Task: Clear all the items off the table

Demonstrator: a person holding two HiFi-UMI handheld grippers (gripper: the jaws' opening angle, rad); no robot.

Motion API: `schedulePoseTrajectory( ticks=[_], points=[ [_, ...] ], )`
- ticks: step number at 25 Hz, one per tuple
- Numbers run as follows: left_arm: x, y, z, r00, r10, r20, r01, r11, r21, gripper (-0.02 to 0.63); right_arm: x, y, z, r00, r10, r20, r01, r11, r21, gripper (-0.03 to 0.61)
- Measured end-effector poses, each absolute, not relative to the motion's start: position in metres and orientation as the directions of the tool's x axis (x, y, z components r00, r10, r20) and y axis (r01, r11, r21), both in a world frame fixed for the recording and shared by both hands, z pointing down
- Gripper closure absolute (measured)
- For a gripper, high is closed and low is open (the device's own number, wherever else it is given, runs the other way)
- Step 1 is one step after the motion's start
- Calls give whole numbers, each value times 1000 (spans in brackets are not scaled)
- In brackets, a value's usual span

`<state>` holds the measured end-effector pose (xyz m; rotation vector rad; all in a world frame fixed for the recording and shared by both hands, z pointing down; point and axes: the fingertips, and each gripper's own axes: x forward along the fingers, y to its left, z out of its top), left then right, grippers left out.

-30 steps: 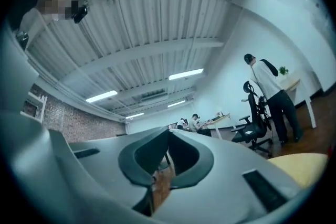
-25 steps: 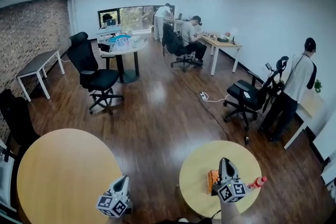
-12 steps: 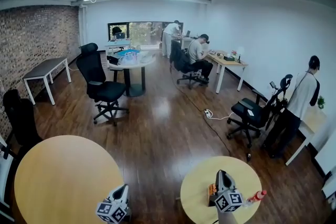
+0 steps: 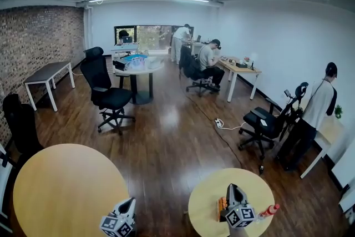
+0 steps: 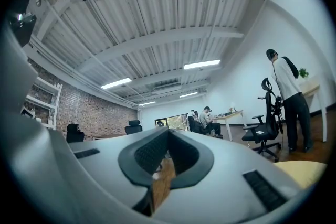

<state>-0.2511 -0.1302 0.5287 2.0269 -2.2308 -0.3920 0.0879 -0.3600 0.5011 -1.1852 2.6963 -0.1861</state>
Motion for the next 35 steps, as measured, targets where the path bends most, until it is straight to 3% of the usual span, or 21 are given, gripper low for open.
schedulePoseTrajectory(
  ticks=[35],
  points=[
    [-253,-122,530,-124,-988,-91,-952,92,293,623,88,-359,513,-664,-743,-80,-724,666,-181,578]
  ],
)
